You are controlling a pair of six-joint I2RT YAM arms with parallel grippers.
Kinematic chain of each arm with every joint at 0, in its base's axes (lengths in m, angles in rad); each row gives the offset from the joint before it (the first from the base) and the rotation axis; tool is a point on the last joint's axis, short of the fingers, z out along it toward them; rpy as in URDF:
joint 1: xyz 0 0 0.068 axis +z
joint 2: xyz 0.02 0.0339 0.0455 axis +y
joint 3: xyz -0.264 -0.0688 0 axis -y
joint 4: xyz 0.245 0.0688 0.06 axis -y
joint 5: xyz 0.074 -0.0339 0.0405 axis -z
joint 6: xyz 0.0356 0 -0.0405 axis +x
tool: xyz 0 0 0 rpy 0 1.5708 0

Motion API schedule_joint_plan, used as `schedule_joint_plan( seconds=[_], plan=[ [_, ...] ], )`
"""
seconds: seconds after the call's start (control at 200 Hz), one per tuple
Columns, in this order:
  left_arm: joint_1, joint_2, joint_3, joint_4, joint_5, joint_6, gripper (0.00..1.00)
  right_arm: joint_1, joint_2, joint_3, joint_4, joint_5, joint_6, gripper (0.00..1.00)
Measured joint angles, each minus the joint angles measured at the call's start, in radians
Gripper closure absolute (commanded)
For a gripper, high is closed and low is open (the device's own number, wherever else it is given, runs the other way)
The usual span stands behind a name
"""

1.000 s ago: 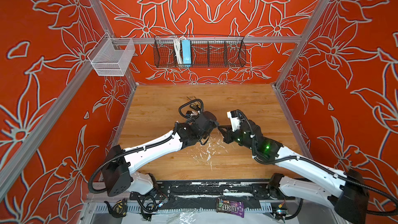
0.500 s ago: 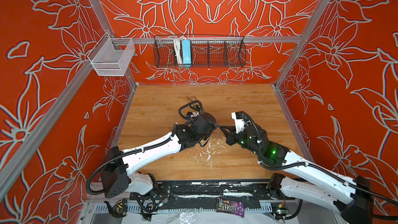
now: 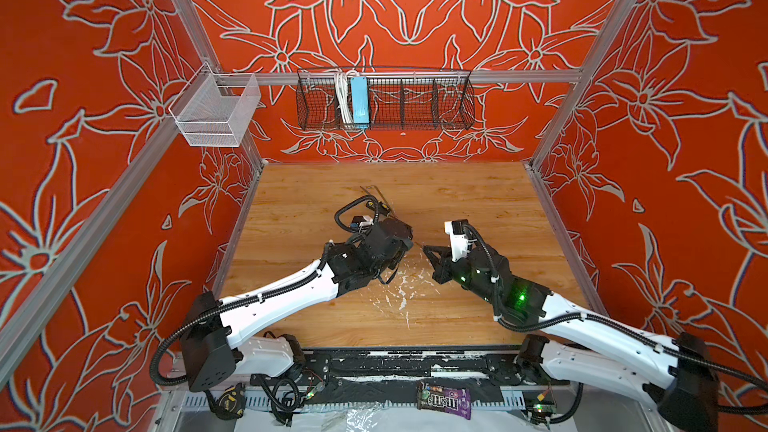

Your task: Unlock with the key

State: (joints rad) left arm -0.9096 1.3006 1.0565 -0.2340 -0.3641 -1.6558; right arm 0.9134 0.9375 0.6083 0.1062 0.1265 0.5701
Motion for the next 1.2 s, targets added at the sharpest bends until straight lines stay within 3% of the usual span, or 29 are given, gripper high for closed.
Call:
schedule_joint_plan(
  seconds=[1.201],
  plan=[
    [0.006,0.0,-0.025,0.04,0.018,-0.021,1.0,0.008,0.043,0.003,0.106,-0.004,0.022,1.0]
  ],
)
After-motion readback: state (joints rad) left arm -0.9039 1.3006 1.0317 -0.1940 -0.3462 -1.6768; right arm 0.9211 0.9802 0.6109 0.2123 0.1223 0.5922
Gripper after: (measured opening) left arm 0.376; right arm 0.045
